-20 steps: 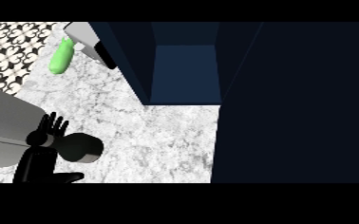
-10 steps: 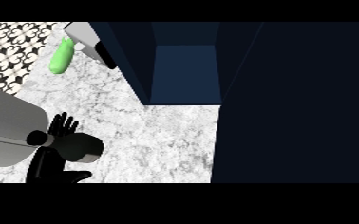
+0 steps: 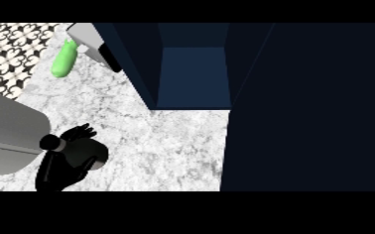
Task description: Pick up the wine, place it into the cabinet and close the cabinet
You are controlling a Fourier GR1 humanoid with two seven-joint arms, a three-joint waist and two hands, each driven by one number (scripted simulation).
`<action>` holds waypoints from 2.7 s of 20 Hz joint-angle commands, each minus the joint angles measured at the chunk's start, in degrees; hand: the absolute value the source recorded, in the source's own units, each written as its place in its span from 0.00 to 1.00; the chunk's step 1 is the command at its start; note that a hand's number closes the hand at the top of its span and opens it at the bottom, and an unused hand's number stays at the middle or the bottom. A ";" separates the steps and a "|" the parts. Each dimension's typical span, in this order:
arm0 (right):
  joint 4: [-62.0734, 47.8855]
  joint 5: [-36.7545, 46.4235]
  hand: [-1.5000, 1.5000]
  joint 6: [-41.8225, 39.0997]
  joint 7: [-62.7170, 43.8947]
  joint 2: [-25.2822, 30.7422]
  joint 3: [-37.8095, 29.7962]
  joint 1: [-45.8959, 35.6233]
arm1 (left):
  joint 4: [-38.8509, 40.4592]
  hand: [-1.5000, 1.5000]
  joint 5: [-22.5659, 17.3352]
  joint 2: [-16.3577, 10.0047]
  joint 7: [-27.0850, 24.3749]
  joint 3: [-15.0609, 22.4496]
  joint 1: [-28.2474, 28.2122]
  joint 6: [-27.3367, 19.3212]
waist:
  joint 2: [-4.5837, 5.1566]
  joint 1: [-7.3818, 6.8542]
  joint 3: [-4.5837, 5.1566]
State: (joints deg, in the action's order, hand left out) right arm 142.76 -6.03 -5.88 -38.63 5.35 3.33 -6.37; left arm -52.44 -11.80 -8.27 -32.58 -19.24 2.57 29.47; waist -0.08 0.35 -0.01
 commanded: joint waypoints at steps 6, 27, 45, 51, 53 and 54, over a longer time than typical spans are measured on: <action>4.22 -4.64 0.00 0.22 -1.01 -0.61 -1.63 0.59 | 1.72 1.00 5.36 -1.32 -6.63 4.09 1.07 0.26 | 0.06 -0.09 0.03; 7.13 -2.95 0.00 0.76 -3.96 -3.24 1.90 1.87 | -24.38 1.00 5.15 4.84 -2.57 7.39 -4.59 -13.29 | -0.20 -0.42 0.00; 5.26 -6.14 0.00 -2.46 1.06 -2.62 -2.47 5.92 | -58.16 1.00 2.52 8.26 33.28 26.52 -3.14 -27.01 | -0.13 0.10 -0.06; 7.68 -7.31 0.00 -2.57 -1.27 -1.72 -2.82 5.60 | -53.66 1.00 2.56 8.26 31.50 33.02 2.68 -33.66 | -0.02 0.24 0.00; 4.78 -9.29 0.00 -2.59 -1.40 -0.86 -5.84 3.13 | -56.75 1.00 4.40 8.27 34.91 40.25 3.75 -42.14 | -0.06 0.16 -0.02; 0.12 -5.88 0.00 -2.83 2.85 -2.91 -2.97 2.73 | -55.81 1.00 4.29 8.27 36.19 41.56 7.56 -46.29 | 0.02 0.09 -0.02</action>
State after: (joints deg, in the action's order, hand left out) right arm 141.11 -7.43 -8.70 -36.00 3.05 0.97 -4.04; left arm -108.12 -8.04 -0.04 1.22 16.00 5.79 -8.13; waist -0.09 0.43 -0.04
